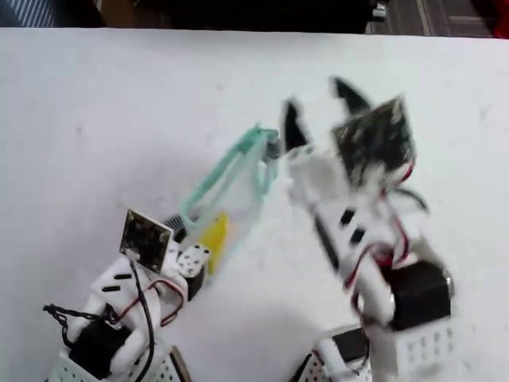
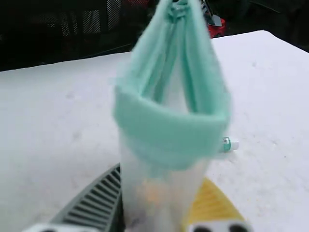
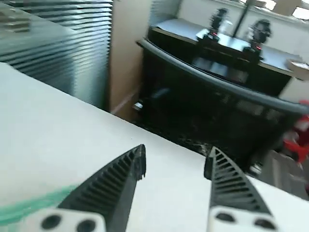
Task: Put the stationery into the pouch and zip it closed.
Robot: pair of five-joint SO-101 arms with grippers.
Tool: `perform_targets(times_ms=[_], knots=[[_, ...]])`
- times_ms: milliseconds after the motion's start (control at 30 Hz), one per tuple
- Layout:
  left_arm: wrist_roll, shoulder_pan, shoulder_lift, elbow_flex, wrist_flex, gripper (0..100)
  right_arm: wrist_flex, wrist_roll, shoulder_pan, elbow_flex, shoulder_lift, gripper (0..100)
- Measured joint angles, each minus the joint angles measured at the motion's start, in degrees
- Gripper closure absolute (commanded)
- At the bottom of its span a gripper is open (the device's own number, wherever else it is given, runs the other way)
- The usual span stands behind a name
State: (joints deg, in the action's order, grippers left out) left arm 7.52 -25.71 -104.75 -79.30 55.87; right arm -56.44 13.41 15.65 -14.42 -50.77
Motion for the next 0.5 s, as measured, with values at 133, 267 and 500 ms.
perform_targets(times_ms=[133, 267, 500], knots=[[-4.0, -0.4, 0.0, 0.0, 0.0, 98, -3.7, 3.1, -10.0, 0.0, 9.3, 81.5], [-5.4, -0.4, 0.0, 0.0, 0.0, 98, -11.0, 15.7, -11.2, 0.0, 22.1, 81.4], [-5.4, 4.8, 0.0, 0.0, -0.3, 98, -15.2, 30.2, -12.1, 0.0, 43.7, 81.1]])
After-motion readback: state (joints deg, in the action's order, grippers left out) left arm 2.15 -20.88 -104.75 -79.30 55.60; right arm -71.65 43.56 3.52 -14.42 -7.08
